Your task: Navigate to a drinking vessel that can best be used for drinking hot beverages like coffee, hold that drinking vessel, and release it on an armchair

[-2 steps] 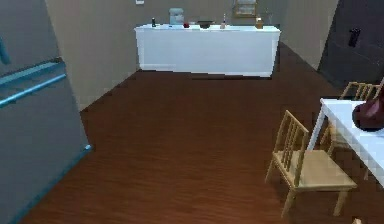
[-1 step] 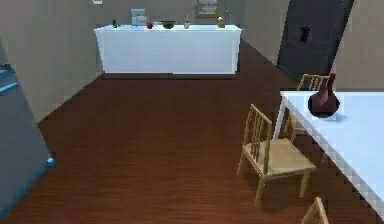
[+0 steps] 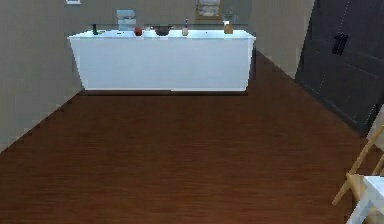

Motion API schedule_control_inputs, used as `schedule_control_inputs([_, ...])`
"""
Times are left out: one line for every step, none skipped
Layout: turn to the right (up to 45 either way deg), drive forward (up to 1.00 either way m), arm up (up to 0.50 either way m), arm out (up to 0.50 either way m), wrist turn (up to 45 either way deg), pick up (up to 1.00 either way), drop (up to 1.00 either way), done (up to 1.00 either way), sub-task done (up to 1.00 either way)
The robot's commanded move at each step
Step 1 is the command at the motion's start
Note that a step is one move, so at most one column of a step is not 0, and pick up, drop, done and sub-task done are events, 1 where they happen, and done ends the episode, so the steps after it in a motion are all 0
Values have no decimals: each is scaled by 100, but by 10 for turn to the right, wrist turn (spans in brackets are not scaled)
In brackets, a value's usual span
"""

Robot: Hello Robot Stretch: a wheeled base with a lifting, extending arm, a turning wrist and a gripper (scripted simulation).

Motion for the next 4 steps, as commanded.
schedule_control_inputs([0, 60, 0, 0, 0, 0, 0, 0, 0])
schedule_control_inputs([0, 100, 0, 0, 0, 0, 0, 0, 0])
schedule_control_inputs([30, 0, 0, 0, 0, 0, 0, 0, 0])
schedule_control_inputs([0, 100, 0, 0, 0, 0, 0, 0, 0])
